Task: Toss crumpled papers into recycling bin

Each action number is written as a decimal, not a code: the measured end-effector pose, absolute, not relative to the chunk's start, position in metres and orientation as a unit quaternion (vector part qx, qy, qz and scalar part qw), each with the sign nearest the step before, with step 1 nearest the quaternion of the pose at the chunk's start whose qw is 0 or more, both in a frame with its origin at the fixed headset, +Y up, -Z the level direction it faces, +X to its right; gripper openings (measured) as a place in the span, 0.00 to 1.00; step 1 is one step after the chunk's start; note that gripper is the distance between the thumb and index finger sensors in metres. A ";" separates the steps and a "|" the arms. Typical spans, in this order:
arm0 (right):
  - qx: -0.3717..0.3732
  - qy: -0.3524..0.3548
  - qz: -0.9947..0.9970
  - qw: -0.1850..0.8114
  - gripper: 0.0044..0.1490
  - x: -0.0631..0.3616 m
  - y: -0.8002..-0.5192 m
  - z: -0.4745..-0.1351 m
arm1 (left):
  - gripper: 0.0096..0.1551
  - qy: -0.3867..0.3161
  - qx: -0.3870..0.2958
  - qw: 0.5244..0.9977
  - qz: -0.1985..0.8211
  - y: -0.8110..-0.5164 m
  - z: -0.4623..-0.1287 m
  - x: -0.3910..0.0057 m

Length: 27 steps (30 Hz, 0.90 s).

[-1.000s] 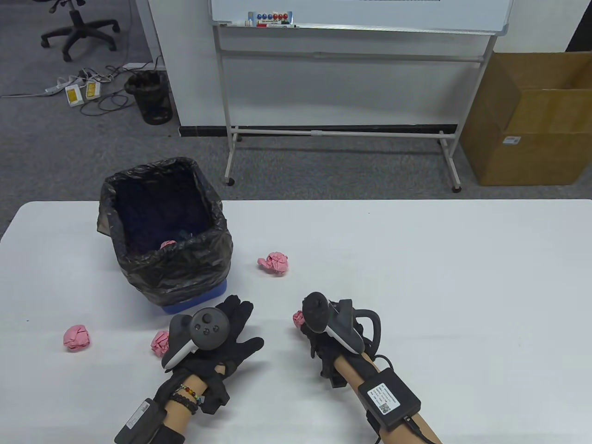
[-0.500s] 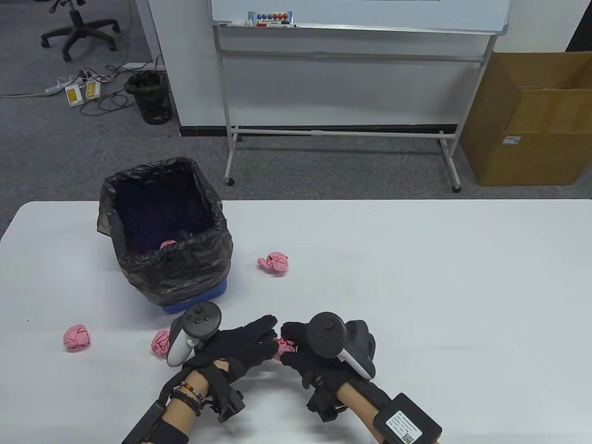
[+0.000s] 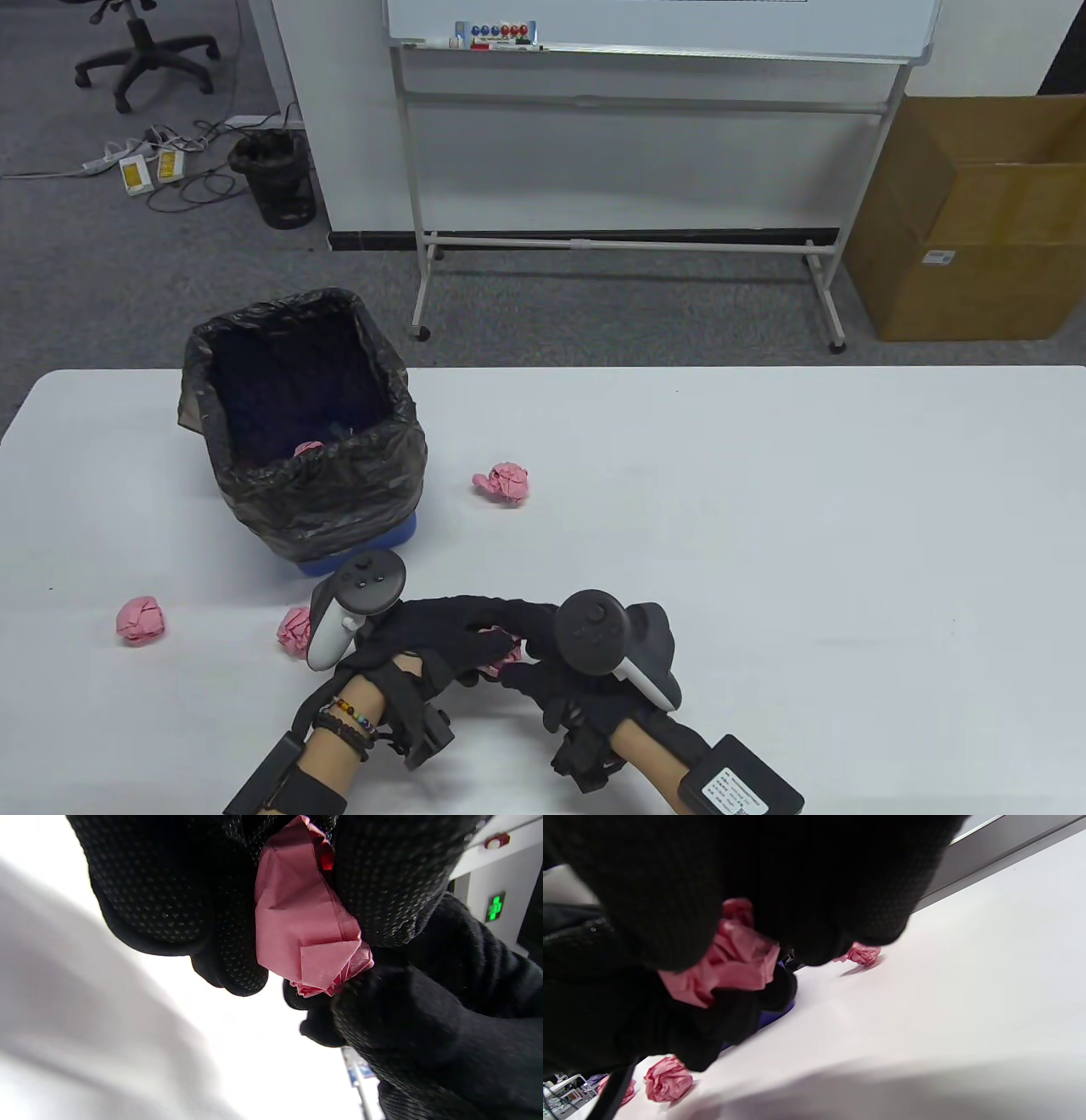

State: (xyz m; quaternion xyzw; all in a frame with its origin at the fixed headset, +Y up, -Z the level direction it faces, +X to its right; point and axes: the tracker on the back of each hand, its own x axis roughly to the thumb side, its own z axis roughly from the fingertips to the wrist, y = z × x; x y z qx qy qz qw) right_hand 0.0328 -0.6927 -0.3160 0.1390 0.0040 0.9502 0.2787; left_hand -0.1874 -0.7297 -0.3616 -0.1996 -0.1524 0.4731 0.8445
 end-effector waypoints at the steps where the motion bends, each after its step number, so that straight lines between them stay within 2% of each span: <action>1: 0.139 0.003 0.952 0.274 0.48 0.035 -0.693 -0.316 | 0.38 -0.144 -0.193 0.861 0.449 -0.726 -0.361 -0.188; 7: 0.139 -0.006 0.963 0.232 0.53 0.042 -0.697 -0.314 | 0.37 -0.135 -0.158 0.901 0.381 -0.707 -0.361 -0.187; 14: 0.139 -0.014 0.970 0.198 0.57 0.049 -0.701 -0.311 | 0.38 -0.128 -0.121 0.930 0.322 -0.667 -0.375 -0.185; 21: 0.139 -0.016 0.973 0.182 0.59 0.056 -0.697 -0.306 | 0.37 -0.145 -0.049 0.938 0.310 -0.605 -0.398 -0.183; 27: 0.137 -0.018 0.974 0.179 0.59 0.064 -0.693 -0.303 | 0.37 -0.155 0.049 0.936 0.312 -0.544 -0.411 -0.192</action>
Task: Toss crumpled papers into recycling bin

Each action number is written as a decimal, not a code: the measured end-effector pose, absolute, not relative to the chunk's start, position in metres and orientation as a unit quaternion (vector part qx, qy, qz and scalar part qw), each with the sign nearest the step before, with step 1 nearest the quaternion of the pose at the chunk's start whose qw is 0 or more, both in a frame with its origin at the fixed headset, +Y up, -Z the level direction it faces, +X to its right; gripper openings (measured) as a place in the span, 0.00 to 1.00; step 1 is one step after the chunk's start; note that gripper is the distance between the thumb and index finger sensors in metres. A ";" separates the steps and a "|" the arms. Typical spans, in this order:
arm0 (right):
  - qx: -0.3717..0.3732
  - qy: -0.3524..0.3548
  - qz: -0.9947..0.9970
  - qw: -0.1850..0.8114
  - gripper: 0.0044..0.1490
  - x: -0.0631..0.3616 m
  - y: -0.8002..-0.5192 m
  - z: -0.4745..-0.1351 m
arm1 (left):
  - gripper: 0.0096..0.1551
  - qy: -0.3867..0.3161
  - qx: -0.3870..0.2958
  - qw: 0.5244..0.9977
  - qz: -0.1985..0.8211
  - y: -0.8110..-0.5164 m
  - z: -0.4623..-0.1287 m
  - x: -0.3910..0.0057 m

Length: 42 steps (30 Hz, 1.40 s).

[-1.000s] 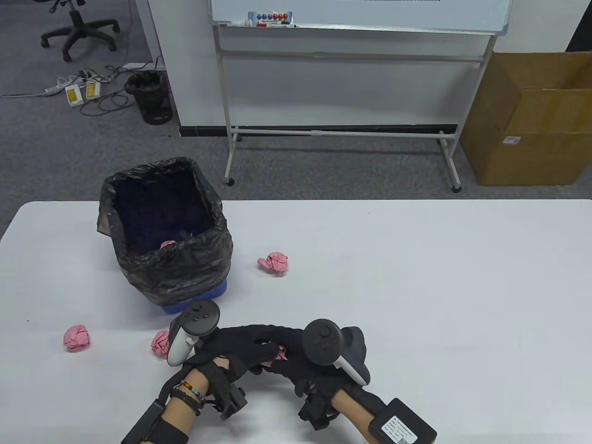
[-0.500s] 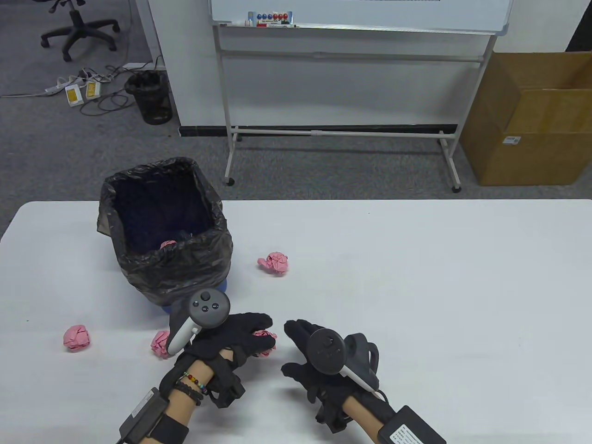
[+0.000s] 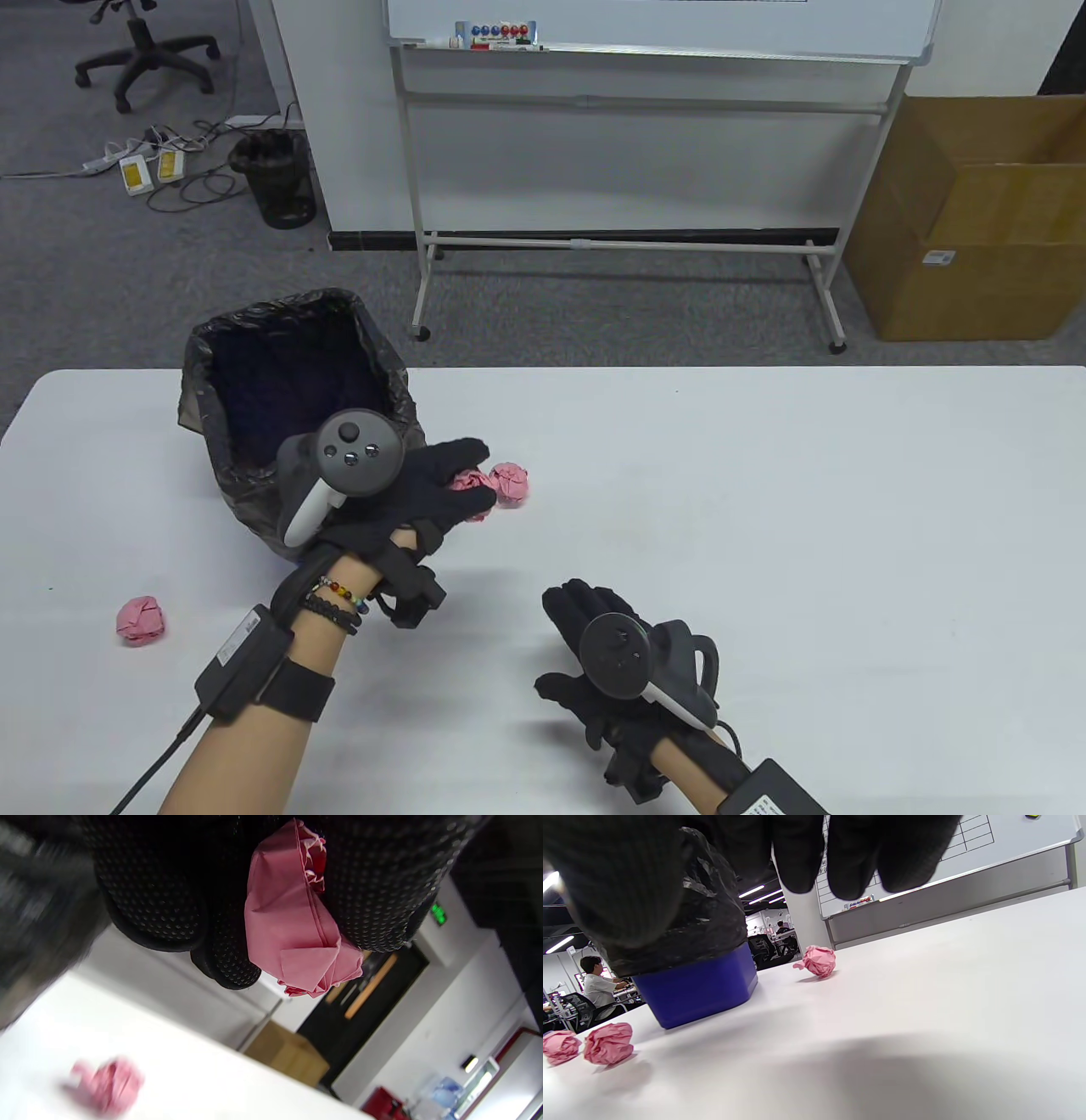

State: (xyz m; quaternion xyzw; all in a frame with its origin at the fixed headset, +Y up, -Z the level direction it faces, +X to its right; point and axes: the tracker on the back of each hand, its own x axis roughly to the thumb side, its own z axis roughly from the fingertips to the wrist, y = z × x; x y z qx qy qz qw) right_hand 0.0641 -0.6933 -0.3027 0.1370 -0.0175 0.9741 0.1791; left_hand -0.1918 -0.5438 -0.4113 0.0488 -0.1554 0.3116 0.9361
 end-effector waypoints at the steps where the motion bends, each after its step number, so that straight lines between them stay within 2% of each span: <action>1: 0.136 -0.018 0.974 0.180 0.59 0.065 -0.693 -0.303 | 0.37 -0.151 0.063 0.937 0.309 -0.536 -0.413 -0.195; 6: 0.132 -0.019 0.974 0.183 0.59 0.072 -0.690 -0.303 | 0.37 -0.100 0.194 0.930 0.296 -0.502 -0.419 -0.224; 11: 0.131 -0.018 0.974 0.185 0.59 0.076 -0.689 -0.301 | 0.39 -0.002 0.295 0.917 0.269 -0.500 -0.425 -0.263; 12: 0.131 -0.019 0.974 0.186 0.59 0.076 -0.689 -0.300 | 0.42 0.018 0.291 0.922 0.256 -0.504 -0.428 -0.268; 14: 0.130 -0.017 0.974 0.186 0.59 0.078 -0.689 -0.300 | 0.51 0.023 0.206 0.953 0.221 -0.515 -0.436 -0.274; 15: 0.130 -0.016 0.974 0.186 0.59 0.078 -0.689 -0.300 | 0.53 0.033 0.193 0.956 0.217 -0.519 -0.437 -0.276; 19: 0.125 -0.017 0.974 0.187 0.59 0.080 -0.689 -0.302 | 0.50 0.020 0.195 0.952 0.234 -0.534 -0.432 -0.277; 24: 0.120 -0.019 0.975 0.185 0.59 0.081 -0.688 -0.303 | 0.48 -0.009 0.203 0.956 0.213 -0.537 -0.419 -0.266; 27: 0.115 -0.021 0.976 0.182 0.59 0.081 -0.688 -0.304 | 0.49 -0.036 0.174 0.958 0.223 -0.541 -0.410 -0.254; 34: 0.097 -0.027 0.980 0.174 0.59 0.082 -0.688 -0.312 | 0.49 -0.100 0.171 0.959 0.204 -0.558 -0.382 -0.214; 42: 0.074 -0.030 0.982 0.173 0.59 0.083 -0.691 -0.330 | 0.49 -0.145 0.111 0.963 0.198 -0.606 -0.352 -0.177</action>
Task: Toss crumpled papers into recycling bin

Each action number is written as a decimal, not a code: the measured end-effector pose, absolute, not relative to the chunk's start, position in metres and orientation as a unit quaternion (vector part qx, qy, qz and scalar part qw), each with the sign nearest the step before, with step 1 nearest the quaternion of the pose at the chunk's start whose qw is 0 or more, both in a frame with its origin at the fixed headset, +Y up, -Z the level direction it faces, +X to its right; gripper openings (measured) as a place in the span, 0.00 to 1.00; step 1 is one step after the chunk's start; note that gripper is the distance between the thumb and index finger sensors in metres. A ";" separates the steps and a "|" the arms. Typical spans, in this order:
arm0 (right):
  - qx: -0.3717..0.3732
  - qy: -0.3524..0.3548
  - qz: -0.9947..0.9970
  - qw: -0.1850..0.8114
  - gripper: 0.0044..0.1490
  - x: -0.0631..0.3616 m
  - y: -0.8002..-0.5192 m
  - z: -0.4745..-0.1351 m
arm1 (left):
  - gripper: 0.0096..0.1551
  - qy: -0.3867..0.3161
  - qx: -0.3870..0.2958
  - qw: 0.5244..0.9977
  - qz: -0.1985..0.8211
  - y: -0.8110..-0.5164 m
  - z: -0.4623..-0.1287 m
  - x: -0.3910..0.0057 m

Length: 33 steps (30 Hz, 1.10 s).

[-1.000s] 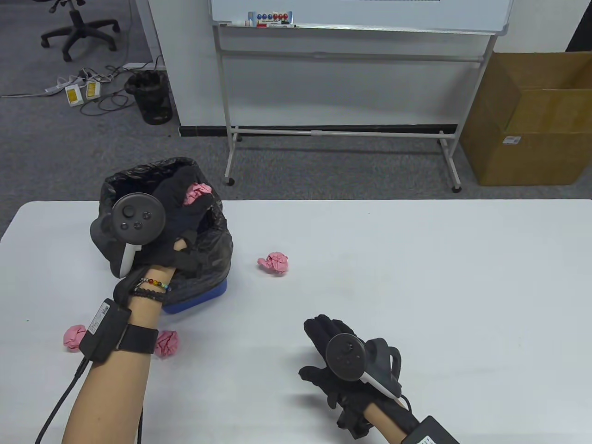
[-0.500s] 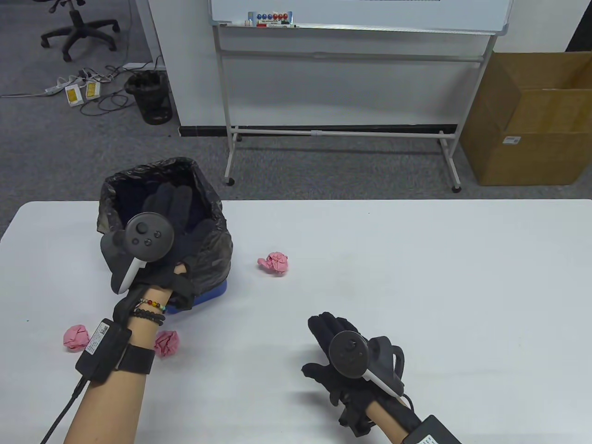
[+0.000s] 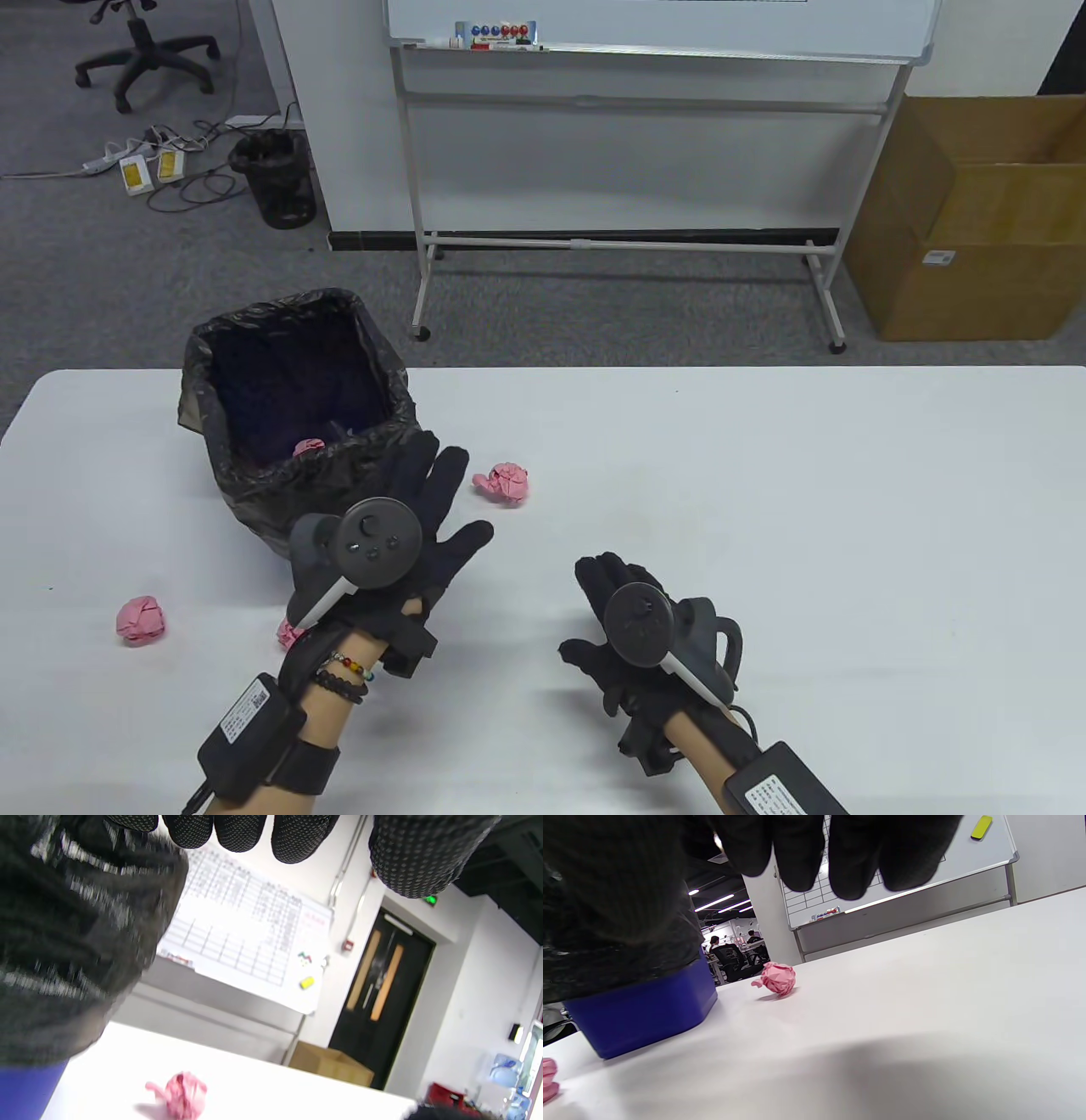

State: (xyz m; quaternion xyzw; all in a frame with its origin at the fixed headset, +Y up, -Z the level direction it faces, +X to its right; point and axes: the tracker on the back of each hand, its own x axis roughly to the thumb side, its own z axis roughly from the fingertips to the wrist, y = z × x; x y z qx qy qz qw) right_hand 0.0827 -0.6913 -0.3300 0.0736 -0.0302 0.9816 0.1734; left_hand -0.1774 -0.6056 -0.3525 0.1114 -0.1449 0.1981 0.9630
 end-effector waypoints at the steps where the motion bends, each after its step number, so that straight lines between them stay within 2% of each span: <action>1: 0.072 -0.031 0.982 0.171 0.59 0.082 -0.691 -0.332 | 0.49 -0.146 0.107 0.964 0.197 -0.612 -0.351 -0.176; 9: 0.059 -0.031 0.984 0.168 0.59 0.074 -0.692 -0.356 | 0.49 -0.146 0.050 0.969 0.193 -0.669 -0.342 -0.171; 16: 0.065 -0.030 0.984 0.163 0.59 0.057 -0.696 -0.381 | 0.50 -0.169 0.004 0.966 0.197 -0.701 -0.343 -0.175; 23: 0.060 -0.024 0.983 0.169 0.58 0.032 -0.702 -0.416 | 0.49 -0.170 -0.044 0.965 0.194 -0.717 -0.341 -0.179; 33: 0.017 0.001 0.975 0.220 0.59 0.011 -0.729 -0.482 | 0.47 -0.157 -0.042 0.970 0.181 -0.719 -0.344 -0.180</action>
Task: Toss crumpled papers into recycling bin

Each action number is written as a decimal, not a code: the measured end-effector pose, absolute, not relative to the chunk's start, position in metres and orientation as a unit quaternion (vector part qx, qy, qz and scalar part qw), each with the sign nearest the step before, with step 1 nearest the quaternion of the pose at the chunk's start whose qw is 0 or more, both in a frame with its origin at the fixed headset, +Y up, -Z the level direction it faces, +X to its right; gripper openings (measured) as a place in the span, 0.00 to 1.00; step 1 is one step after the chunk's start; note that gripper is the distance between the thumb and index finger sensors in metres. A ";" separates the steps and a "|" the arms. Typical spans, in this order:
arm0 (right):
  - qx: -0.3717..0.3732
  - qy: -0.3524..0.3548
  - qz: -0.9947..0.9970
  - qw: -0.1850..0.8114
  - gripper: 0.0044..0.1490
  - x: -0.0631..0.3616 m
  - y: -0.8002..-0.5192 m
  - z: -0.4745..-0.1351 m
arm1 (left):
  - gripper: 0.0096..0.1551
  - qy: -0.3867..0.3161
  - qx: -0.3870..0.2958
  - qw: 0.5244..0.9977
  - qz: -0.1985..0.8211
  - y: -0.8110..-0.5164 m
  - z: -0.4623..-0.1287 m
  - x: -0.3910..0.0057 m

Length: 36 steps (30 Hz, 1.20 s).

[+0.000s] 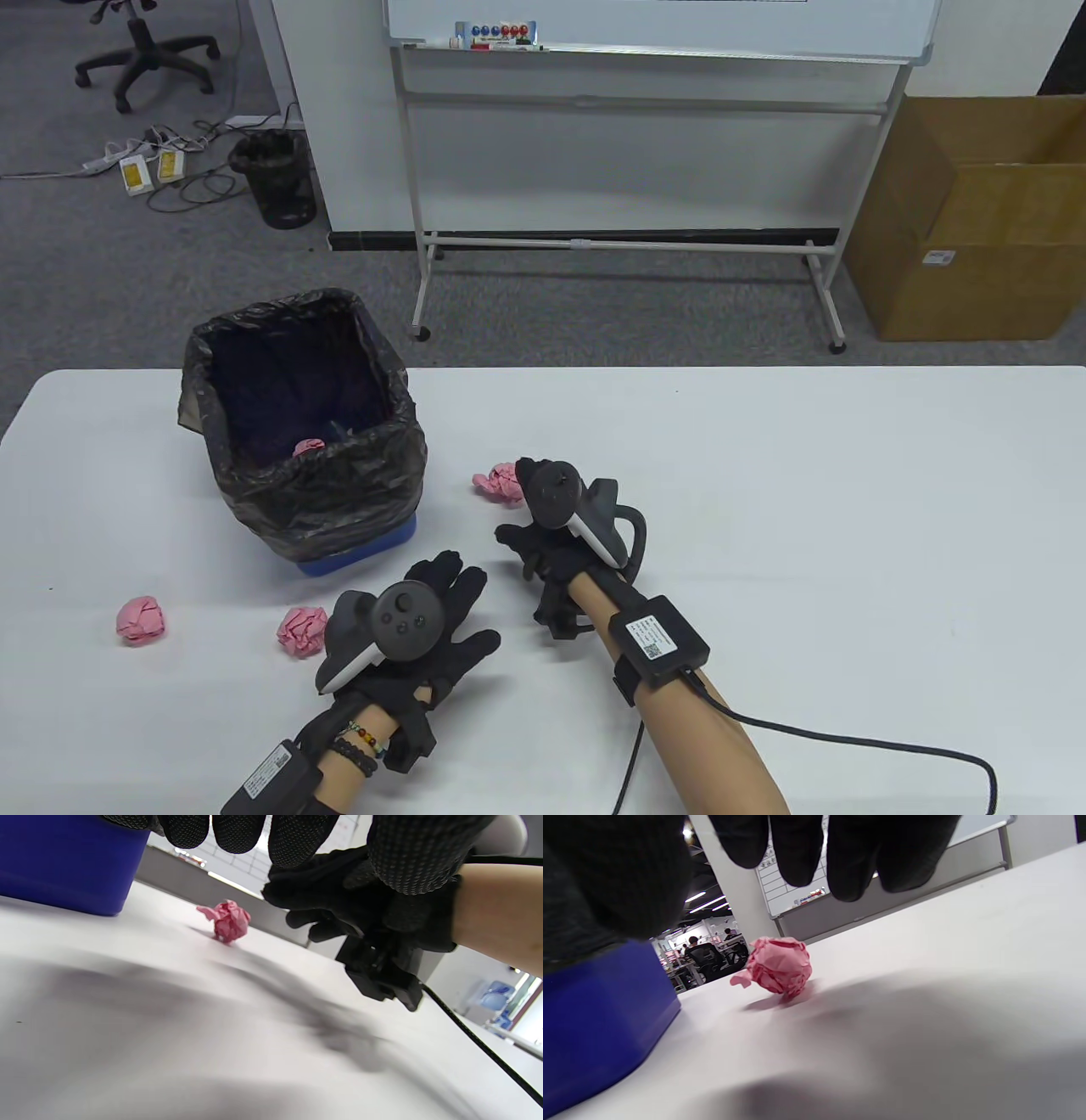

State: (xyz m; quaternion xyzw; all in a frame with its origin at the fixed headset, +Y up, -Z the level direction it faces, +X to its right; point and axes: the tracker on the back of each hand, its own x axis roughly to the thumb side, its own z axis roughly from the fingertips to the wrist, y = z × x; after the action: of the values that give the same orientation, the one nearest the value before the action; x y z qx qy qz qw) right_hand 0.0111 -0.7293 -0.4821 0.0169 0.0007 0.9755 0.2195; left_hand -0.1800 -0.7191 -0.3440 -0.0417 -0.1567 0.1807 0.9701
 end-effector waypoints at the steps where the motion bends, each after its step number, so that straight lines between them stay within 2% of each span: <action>1: 0.014 0.003 0.975 0.222 0.59 0.011 -0.731 -0.484 | 0.47 -0.156 -0.044 0.970 0.180 -0.720 -0.344 -0.180; 8: -0.024 0.027 0.979 0.202 0.59 -0.003 -0.754 -0.512 | 0.47 -0.152 -0.059 0.970 0.181 -0.725 -0.348 -0.181; 14: -0.049 0.017 0.989 0.142 0.57 -0.015 -0.760 -0.524 | 0.47 -0.150 -0.060 0.970 0.182 -0.725 -0.348 -0.180; 16: -0.060 0.005 0.987 0.149 0.54 -0.018 -0.759 -0.527 | 0.47 -0.148 -0.058 0.971 0.180 -0.724 -0.349 -0.181; 22: -0.081 -0.035 0.989 0.121 0.45 -0.022 -0.755 -0.531 | 0.47 -0.143 -0.052 0.972 0.181 -0.723 -0.349 -0.184; 28: -0.082 -0.049 0.988 0.118 0.43 -0.016 -0.745 -0.525 | 0.47 -0.145 -0.049 0.972 0.181 -0.723 -0.349 -0.183; 36: -0.060 -0.074 0.989 0.110 0.44 0.011 -0.710 -0.488 | 0.48 -0.157 -0.051 0.970 0.178 -0.723 -0.349 -0.181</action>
State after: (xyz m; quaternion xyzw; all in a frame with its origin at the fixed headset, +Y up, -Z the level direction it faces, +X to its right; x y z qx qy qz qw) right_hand 0.0114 -0.7100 -0.4880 -0.0604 -0.0738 0.9894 0.1097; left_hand -0.1815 -0.7234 -0.3488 -0.0505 -0.1567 0.1784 0.9701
